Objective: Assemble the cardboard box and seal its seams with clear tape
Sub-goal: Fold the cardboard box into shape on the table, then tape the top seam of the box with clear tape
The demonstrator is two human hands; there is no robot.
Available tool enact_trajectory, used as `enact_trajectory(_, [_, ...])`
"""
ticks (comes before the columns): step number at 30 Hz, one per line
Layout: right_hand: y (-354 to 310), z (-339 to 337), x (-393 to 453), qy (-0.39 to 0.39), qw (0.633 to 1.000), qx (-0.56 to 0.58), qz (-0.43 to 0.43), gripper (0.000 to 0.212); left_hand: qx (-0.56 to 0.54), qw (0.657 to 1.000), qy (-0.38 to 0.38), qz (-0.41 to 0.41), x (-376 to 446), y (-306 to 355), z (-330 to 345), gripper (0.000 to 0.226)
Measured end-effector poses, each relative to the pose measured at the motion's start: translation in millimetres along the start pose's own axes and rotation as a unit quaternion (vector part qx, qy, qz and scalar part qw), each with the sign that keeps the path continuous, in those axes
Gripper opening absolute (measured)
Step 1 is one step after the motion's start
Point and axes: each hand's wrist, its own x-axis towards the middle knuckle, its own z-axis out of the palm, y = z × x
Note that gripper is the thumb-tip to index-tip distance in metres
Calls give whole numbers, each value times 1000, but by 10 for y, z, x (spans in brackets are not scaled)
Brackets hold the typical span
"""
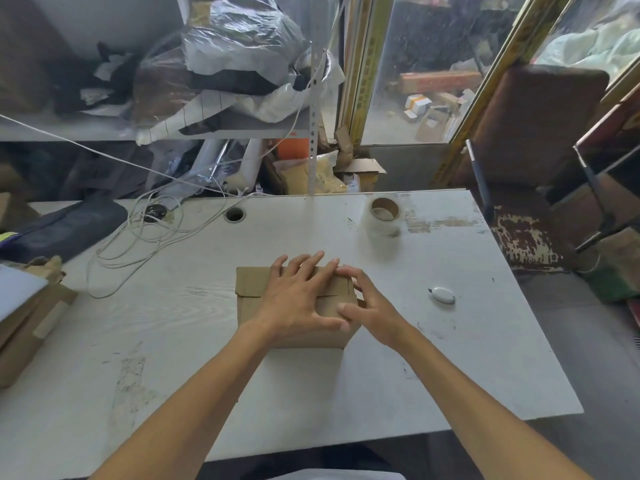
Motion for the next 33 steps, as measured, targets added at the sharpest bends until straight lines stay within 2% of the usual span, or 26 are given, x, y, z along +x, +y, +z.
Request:
enact_trajectory(9, [68,-232,-18,-10,995,-102,-7,62,60,998,-30,-8,23,48,6,108])
enact_trajectory(16, [302,-844,522,134,977,-165,20,63,42,997,-31,-63,266,74,-29,110])
enact_trajectory(20, [475,-1212,1005,178,957,-226,35,73,42,998,-5,-35,441,145,-35,111])
enact_trajectory(25, [768,-1528,1368,185,942,-258,106,76,45,998,11,-52,708,171,-61,113])
enact_trajectory(33, [941,-1920,1873,164,913,-358,107,69,58,995,22,-79,1298,67,-120,115])
